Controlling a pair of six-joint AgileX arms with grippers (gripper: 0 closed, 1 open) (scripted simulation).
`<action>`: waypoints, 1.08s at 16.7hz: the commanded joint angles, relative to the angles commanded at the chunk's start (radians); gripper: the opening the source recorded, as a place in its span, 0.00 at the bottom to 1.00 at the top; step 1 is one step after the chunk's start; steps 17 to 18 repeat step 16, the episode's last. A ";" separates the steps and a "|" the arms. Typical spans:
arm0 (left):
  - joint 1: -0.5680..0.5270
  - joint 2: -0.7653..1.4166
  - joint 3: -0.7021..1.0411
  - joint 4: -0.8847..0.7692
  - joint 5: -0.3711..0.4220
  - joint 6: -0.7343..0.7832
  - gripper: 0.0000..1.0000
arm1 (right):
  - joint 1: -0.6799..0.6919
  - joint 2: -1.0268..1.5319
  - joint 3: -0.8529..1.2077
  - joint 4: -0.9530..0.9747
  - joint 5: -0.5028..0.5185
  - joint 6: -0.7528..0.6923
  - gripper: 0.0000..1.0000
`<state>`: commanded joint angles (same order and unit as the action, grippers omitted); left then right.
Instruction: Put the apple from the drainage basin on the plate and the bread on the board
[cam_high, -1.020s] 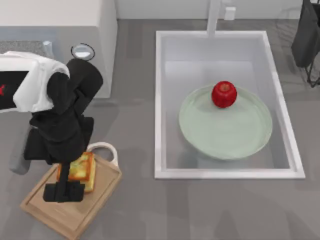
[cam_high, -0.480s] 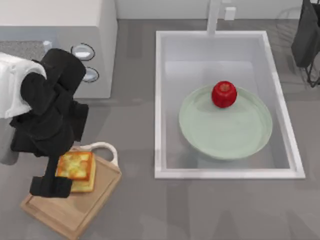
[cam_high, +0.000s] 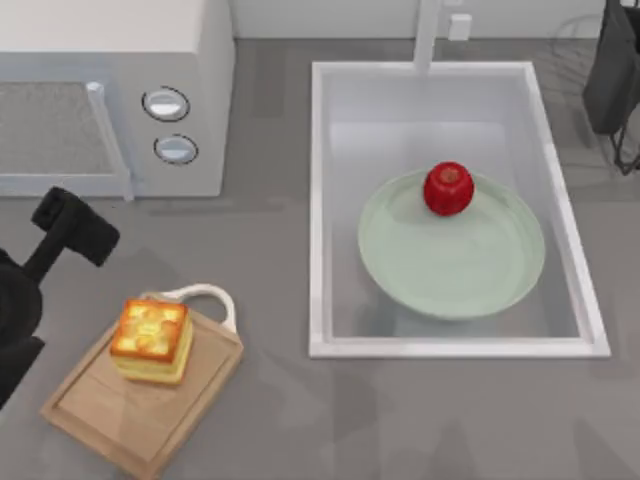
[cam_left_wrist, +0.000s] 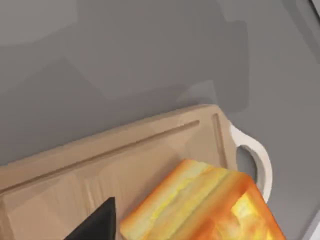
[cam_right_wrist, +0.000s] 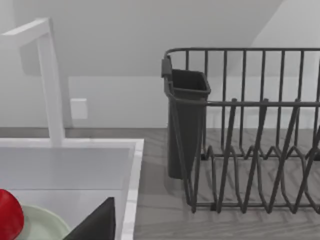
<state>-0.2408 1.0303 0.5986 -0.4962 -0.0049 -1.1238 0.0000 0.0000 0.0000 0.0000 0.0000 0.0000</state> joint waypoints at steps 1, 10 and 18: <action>0.021 -0.096 -0.061 0.036 0.002 0.119 1.00 | 0.000 0.000 0.000 0.000 0.000 0.000 1.00; 0.199 -0.887 -0.518 0.392 0.007 0.983 1.00 | 0.000 0.000 0.000 0.000 0.000 0.000 1.00; 0.241 -1.030 -0.599 0.496 0.005 1.124 1.00 | 0.000 0.000 0.000 0.000 0.000 0.000 1.00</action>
